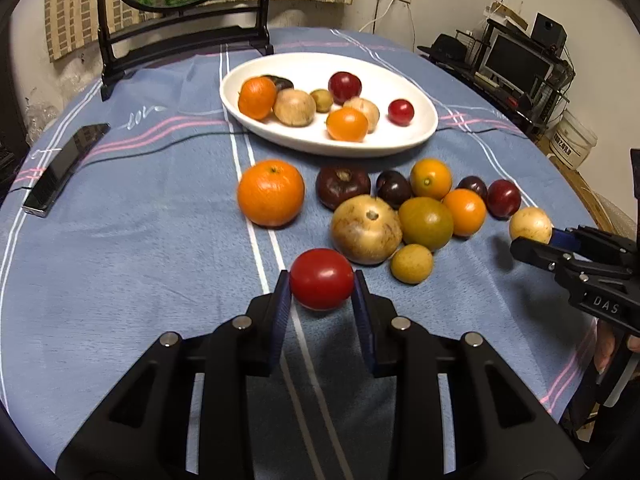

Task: Organize fruits
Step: 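Grasp a red tomato with the left tool while the right grasps a beige fruit, then carry tomato and beige fruit onto the white plate and open both tools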

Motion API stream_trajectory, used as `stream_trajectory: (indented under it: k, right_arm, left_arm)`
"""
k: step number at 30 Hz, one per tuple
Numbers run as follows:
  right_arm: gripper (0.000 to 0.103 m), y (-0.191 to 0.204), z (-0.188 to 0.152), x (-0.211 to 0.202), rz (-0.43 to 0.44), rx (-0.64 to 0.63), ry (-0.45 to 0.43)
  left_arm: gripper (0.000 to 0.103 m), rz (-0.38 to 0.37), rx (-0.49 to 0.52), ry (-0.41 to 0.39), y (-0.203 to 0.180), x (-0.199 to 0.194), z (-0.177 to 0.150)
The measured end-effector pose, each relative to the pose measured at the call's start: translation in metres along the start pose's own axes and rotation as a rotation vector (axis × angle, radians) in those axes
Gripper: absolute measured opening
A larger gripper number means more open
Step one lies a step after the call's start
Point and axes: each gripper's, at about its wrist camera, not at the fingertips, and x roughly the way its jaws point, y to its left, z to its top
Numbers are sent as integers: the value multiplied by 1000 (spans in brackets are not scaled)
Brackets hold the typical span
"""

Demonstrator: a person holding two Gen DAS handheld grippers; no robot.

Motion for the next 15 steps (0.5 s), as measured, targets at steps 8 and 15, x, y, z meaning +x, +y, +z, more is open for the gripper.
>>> stream_trajectory:
  k: [8, 15]
  right_arm:
    - [36, 2, 14, -12, 17, -16, -49]
    - [36, 5, 58, -16, 7, -45, -121]
  left_arm:
    - [31, 8, 32, -47, -3, -21, 23]
    - [31, 8, 38, -94, -1, -26, 68]
